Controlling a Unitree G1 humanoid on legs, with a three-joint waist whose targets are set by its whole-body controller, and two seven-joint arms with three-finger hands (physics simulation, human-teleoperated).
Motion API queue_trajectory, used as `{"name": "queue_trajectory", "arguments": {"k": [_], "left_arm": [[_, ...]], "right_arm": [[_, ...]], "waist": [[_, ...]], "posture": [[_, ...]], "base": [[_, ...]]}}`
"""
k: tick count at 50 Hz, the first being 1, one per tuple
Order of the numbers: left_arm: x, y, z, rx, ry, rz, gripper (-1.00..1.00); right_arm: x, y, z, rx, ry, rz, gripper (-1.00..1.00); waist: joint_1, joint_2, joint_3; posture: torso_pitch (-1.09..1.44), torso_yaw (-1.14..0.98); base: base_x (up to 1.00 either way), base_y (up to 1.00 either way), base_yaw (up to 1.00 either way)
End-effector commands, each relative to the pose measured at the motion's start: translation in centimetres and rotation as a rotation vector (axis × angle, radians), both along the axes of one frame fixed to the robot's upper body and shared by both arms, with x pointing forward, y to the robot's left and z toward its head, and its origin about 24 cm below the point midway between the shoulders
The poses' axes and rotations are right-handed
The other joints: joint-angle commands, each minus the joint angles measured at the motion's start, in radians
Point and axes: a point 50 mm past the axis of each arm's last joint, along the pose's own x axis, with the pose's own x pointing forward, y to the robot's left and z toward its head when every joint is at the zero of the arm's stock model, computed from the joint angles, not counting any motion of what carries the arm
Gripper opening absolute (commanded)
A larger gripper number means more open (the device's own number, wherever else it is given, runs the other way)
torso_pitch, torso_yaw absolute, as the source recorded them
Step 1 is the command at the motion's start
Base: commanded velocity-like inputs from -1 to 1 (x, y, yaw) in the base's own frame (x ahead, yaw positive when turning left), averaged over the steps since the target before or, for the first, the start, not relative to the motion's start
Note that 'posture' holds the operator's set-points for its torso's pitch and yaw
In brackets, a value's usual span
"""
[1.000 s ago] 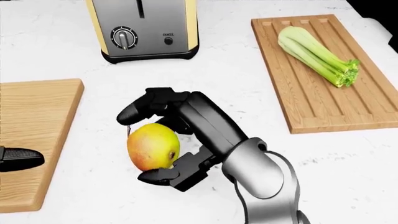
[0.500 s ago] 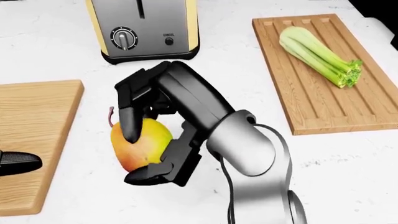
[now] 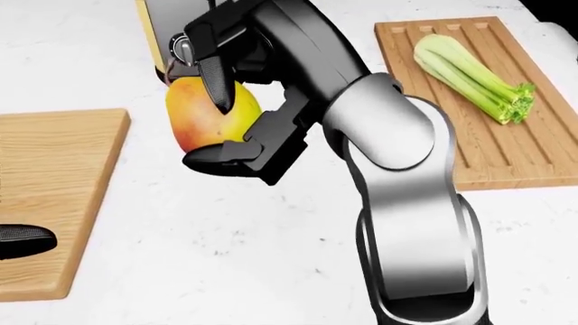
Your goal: Place the pear and the celery on separate cutting boards.
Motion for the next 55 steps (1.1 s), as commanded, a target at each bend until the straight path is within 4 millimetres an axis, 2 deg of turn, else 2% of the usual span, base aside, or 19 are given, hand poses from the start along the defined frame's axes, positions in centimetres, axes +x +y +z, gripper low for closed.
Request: {"name": "queue_trajectory", "arguments": {"k": [1,9,20,29,39,55], "left_arm": [[-0.4,0.0,1.2,0.035,-0.071,0.009,1.00],[0.1,-0.1,1.0,0.028,-0.064,0.012,1.00],[-0.3,0.1,0.7,0.024,-0.061,0.016,1.00],[-0.3,0.1,0.9,0.035,-0.061,0.020,1.00],[-0.2,0.1,1.1,0.036,-0.061,0.017,1.00],[-1.1,0.5,1.1,0.042,-0.059,0.033,1.00]], "right_arm": [[-0.6,0.1,1.8,0.022,-0.094,0.011,-1.00],[-0.1,-0.4,2.2,0.028,-0.102,-0.002,-1.00],[0.4,-0.1,2.4,0.043,-0.099,-0.015,-1.00],[1.7,0.0,2.5,0.016,-0.098,0.003,-1.00],[1.3,1.1,3.0,0.001,-0.103,0.055,-1.00],[2.3,3.7,3.7,-0.024,-0.118,0.131,-1.00]], "waist": [[0.003,0.006,-0.024],[0.036,-0.001,-0.026],[0.089,-0.007,-0.031],[0.141,-0.006,-0.036],[0.215,0.003,-0.041],[0.327,0.023,-0.051]], "posture": [[0.00,0.10],[0.00,0.14],[0.00,0.20],[0.00,0.24],[0.00,0.29],[0.00,0.37]], "base": [[0.00,0.00,0.00],[0.00,0.00,0.00],[0.00,0.00,0.00],[0.00,0.00,0.00],[0.00,0.00,0.00],[0.00,0.00,0.00]]}}
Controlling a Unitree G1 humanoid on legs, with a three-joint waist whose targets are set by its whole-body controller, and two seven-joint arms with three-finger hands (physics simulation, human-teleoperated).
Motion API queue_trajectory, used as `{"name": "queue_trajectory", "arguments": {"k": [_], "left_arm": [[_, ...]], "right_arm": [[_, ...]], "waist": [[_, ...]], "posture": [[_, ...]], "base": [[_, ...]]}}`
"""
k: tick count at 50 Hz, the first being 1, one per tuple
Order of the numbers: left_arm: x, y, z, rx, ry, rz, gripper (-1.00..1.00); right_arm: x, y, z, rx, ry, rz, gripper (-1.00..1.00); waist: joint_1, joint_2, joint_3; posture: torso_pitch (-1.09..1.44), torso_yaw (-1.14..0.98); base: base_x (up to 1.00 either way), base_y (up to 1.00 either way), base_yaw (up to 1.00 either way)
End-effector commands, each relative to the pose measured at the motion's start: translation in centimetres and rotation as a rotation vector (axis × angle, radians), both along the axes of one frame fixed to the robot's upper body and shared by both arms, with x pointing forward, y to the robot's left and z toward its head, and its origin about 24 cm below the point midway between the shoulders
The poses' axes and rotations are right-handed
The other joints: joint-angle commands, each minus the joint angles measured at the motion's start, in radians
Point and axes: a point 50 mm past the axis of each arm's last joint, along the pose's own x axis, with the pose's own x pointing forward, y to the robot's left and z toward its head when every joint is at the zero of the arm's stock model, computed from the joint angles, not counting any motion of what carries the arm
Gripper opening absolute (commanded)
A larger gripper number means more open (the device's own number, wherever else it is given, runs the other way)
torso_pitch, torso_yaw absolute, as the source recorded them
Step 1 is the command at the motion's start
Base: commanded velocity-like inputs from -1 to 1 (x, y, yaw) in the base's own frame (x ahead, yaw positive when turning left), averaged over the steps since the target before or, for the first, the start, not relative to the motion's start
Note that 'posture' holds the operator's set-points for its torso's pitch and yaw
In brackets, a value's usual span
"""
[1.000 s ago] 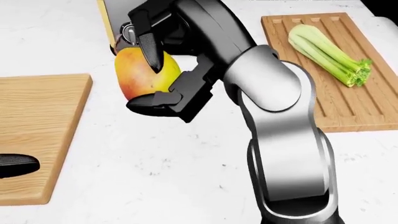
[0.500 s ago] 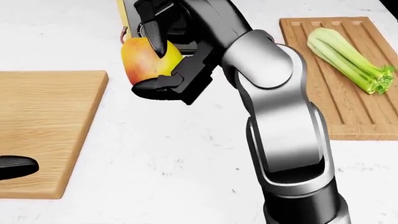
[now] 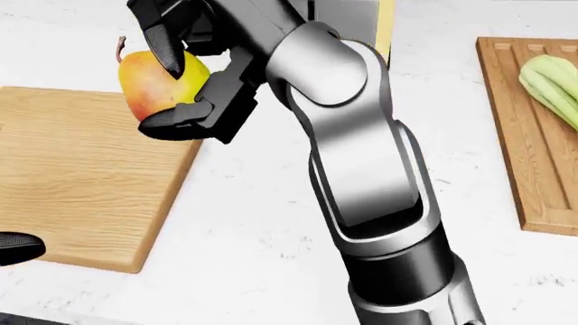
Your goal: Place the pear and the celery on separate cutting boards.
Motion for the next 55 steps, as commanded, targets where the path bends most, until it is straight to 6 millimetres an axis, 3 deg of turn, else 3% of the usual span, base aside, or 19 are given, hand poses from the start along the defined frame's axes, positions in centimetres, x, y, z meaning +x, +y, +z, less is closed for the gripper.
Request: {"name": "queue_trajectory", "arguments": {"k": [1,8,17,24,37,55], "left_arm": [[-0.4,-0.1,1.2,0.039,-0.068,0.008,1.00],[-0.6,-0.1,1.2,0.039,-0.066,0.013,1.00],[-1.0,0.1,1.2,0.039,-0.070,0.022,1.00],[-1.2,0.2,1.4,0.040,-0.075,0.026,1.00],[-1.0,0.1,1.7,0.070,-0.074,0.025,1.00],[-1.6,0.4,1.1,0.078,-0.065,0.036,1.00]], "right_arm": [[-0.9,0.4,2.5,0.028,-0.113,0.031,-1.00],[-0.2,1.2,2.8,0.024,-0.112,0.046,-1.00],[2.2,2.1,2.6,0.010,-0.092,0.038,-1.00],[3.9,2.6,1.3,-0.009,-0.065,0.023,-1.00],[4.7,2.8,-0.6,-0.031,-0.026,0.014,-1.00],[4.7,2.6,-2.1,-0.060,0.002,0.002,-1.00]], "waist": [[0.005,0.007,-0.026],[0.046,0.014,-0.030],[0.092,0.019,-0.036],[0.127,0.022,-0.039],[0.178,0.022,-0.045],[0.203,0.015,-0.051]], "posture": [[0.00,0.38],[0.00,0.41],[0.00,0.46],[0.00,0.49],[0.00,0.51],[0.00,0.51]], "base": [[0.00,0.00,0.00],[0.00,0.00,0.00],[0.00,0.00,0.00],[0.00,0.00,0.00],[0.00,0.00,0.00],[0.00,0.00,0.00]]}}
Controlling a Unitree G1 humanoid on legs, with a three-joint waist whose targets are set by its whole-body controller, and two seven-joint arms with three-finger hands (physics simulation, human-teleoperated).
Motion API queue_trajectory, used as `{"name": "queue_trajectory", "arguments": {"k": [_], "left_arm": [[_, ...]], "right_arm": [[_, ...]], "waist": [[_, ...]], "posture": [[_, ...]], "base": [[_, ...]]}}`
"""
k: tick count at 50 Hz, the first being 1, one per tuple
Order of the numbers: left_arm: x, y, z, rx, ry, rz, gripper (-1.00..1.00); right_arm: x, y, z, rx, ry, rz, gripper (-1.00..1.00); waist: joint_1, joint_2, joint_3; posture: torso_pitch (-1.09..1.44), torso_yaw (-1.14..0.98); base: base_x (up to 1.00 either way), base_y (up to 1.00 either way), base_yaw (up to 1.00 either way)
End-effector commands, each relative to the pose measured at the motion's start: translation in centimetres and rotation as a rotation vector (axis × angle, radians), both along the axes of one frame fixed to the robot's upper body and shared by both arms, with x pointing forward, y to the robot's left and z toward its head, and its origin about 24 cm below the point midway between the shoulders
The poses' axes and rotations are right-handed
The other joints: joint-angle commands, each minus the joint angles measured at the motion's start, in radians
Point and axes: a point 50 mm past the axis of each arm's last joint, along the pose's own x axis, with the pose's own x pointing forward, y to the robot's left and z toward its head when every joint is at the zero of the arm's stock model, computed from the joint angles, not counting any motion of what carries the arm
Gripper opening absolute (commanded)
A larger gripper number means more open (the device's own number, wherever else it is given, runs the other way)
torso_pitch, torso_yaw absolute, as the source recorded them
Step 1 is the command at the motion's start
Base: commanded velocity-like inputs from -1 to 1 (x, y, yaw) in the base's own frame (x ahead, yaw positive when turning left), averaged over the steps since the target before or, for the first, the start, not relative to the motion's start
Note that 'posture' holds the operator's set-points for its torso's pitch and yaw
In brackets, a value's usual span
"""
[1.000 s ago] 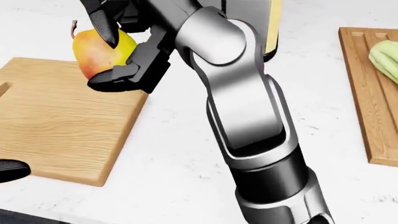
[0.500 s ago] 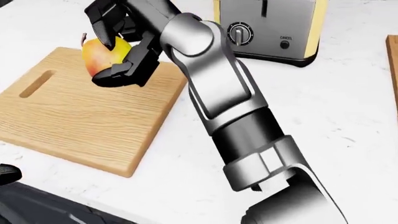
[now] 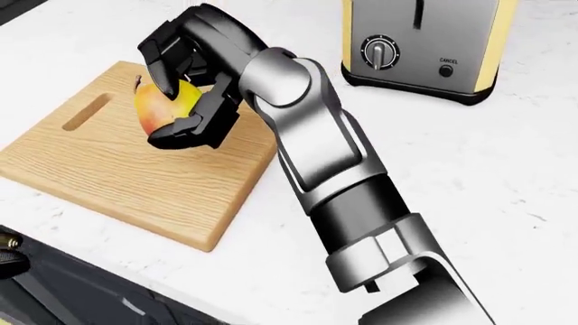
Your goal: Place the pear and the celery on separate cutting boards.
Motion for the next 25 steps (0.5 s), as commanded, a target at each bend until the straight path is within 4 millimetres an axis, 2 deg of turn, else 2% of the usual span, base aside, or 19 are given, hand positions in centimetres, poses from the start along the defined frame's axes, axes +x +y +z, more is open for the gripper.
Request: {"name": "queue_trajectory", "arguments": {"k": [1,10,18,25], "left_arm": [[-0.35,-0.13,1.05,0.045,-0.061,0.006,1.00],[-0.46,-0.02,1.15,0.044,-0.065,0.013,1.00],[-0.35,0.02,1.51,0.047,-0.070,0.017,1.00],[-0.29,-0.03,1.67,0.049,-0.070,0.013,1.00]], "right_arm": [[-0.43,0.37,2.90,0.035,-0.109,0.021,-1.00],[-0.27,0.18,2.73,0.020,-0.105,0.018,-1.00],[-0.10,0.04,2.58,0.004,-0.104,0.013,-0.62],[0.02,-0.12,2.30,-0.009,-0.102,0.006,-0.51]], "waist": [[0.001,0.006,-0.025],[0.007,0.004,-0.027],[0.010,0.004,-0.028],[0.012,0.003,-0.030]], "posture": [[0.00,0.51],[0.00,0.51],[0.00,0.51],[0.00,0.51]], "base": [[0.00,0.00,0.00],[0.00,0.00,0.00],[0.00,0.00,0.00],[0.00,0.00,0.00]]}}
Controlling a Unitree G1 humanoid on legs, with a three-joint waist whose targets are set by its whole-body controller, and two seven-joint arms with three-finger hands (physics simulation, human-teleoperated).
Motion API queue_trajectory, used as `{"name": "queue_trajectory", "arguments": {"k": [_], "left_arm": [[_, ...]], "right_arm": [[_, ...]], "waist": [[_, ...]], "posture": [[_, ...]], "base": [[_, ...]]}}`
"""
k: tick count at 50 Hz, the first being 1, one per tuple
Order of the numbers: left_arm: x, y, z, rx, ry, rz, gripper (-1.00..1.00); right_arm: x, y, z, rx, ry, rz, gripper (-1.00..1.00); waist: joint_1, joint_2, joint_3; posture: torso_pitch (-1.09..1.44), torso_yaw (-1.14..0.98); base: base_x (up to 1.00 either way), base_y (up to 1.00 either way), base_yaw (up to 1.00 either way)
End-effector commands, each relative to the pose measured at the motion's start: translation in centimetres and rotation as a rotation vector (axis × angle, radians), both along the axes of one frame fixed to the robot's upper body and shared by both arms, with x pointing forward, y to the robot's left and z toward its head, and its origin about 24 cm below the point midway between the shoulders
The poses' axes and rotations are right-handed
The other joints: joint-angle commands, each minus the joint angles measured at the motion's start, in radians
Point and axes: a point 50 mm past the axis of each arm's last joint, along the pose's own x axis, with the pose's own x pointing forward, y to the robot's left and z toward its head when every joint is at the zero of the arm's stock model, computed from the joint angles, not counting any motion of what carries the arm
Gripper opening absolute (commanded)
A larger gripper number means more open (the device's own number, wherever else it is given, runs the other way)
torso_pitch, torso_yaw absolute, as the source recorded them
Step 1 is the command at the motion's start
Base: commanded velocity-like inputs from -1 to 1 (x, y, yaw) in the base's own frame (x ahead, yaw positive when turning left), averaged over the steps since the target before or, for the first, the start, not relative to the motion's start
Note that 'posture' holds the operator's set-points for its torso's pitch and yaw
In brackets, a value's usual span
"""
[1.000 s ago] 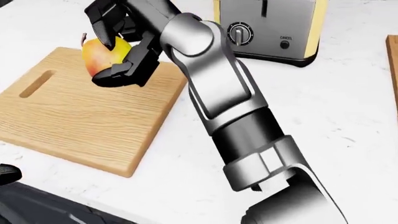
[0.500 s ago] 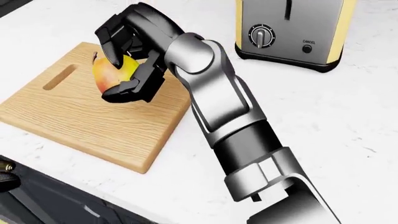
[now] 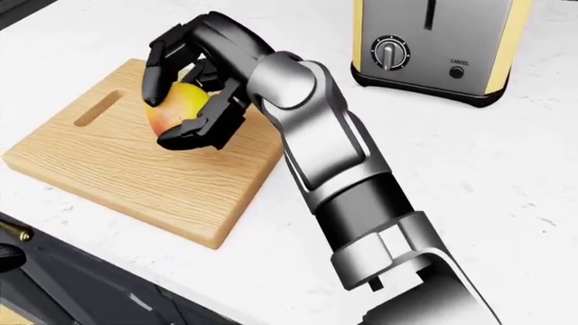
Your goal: Place the pear and the celery on separate cutting boards.
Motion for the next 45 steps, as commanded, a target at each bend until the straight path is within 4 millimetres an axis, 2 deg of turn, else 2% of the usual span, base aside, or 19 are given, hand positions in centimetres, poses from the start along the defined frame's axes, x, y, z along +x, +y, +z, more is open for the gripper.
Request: {"name": "queue_trajectory", "arguments": {"k": [1,3,16,35,40,42,44,45], "left_arm": [[-0.3,0.0,1.1,0.039,-0.059,0.012,1.00],[-0.4,0.0,1.0,0.037,-0.060,0.012,1.00],[-0.7,0.0,0.9,0.036,-0.060,0.016,1.00],[-1.0,0.1,0.8,0.040,-0.056,0.017,1.00],[-0.7,0.0,0.8,0.043,-0.054,0.017,1.00],[-0.5,0.0,0.9,0.042,-0.056,0.016,1.00],[-0.5,0.0,0.9,0.043,-0.055,0.016,1.00],[-0.4,0.0,0.9,0.042,-0.056,0.016,1.00]], "right_arm": [[-0.4,0.5,3.0,0.035,-0.114,0.025,-0.48],[-0.3,0.3,2.7,0.031,-0.115,0.022,-0.39],[-0.3,0.3,2.0,0.021,-0.112,0.020,-0.26],[-0.2,0.1,2.0,0.011,-0.112,0.014,0.25],[-0.2,0.1,2.0,0.011,-0.110,0.014,0.47],[-0.2,0.1,2.1,0.011,-0.111,0.013,0.69],[-0.2,0.1,2.1,0.010,-0.112,0.016,0.76],[-0.2,0.1,2.1,0.009,-0.112,0.016,0.91]], "waist": [[0.001,0.005,-0.025],[0.001,0.005,-0.025],[0.004,0.003,-0.026],[0.006,0.001,-0.026],[0.007,0.002,-0.027],[0.008,0.002,-0.028],[0.008,0.003,-0.029],[0.008,0.003,-0.029]], "posture": [[0.00,0.51],[0.00,0.51],[0.00,0.51],[0.00,0.51],[0.00,0.51],[0.00,0.51],[0.00,0.51],[0.00,0.51]], "base": [[0.00,0.00,0.00],[0.00,0.00,0.00],[0.00,0.00,0.00],[0.00,0.00,0.00],[0.00,0.00,0.00],[0.00,0.00,0.00],[0.00,0.00,0.00],[0.00,0.00,0.00]]}}
